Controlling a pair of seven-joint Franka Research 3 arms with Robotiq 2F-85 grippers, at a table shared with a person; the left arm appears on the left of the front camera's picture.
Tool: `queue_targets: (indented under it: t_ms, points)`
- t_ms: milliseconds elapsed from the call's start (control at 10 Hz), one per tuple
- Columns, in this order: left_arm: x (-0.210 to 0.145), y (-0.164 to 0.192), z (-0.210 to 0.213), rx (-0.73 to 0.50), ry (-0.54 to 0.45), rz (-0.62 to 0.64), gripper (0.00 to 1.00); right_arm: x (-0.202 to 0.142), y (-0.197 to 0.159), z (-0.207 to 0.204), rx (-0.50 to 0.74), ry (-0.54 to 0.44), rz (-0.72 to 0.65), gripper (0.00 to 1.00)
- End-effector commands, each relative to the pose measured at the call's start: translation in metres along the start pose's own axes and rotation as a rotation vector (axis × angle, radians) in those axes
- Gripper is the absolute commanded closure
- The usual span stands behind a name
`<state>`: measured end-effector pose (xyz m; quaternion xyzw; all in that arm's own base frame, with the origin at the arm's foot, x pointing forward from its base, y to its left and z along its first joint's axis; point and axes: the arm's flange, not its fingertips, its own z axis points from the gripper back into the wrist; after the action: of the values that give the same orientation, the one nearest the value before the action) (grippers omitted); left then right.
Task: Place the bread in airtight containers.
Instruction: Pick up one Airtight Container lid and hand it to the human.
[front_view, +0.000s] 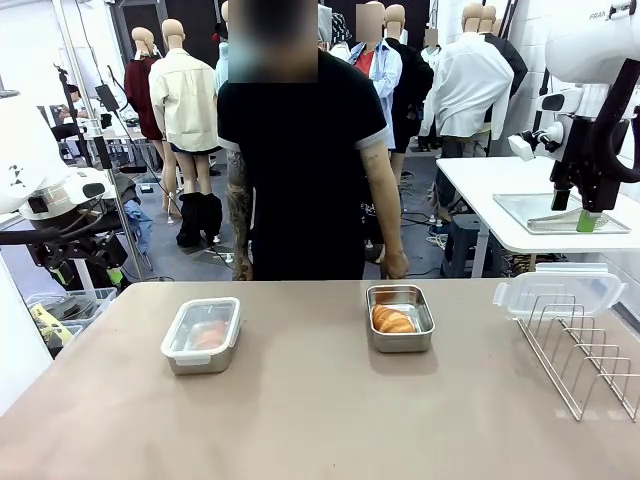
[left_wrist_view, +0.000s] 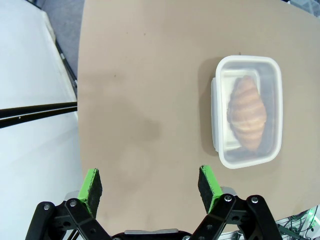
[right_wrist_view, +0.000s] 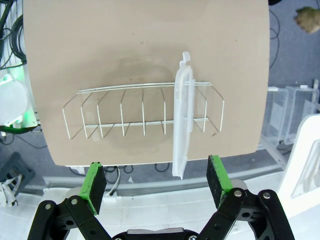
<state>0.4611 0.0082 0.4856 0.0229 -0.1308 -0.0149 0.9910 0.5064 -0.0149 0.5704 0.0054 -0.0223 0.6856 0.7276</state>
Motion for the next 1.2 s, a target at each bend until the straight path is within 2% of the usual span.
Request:
queue_targets:
  t_ms: [0, 900, 1100]
  points:
    - [-0.002, 0.0, 0.0, 0.008, 0.0, 0.016, 0.0, 0.001, 0.0, 0.0, 0.009, 0.006, 0.001, 0.0]
    - [-0.002, 0.0, 0.0, 0.008, 0.0, 0.016, 0.0, 0.0, 0.0, 0.0, 0.0, 0.0, 0.0, 0.0]
    - [-0.002, 0.0, 0.0, 0.008, 0.0, 0.016, 0.0, -0.011, -0.001, -0.014, -0.003, -0.007, -0.019, 0.0]
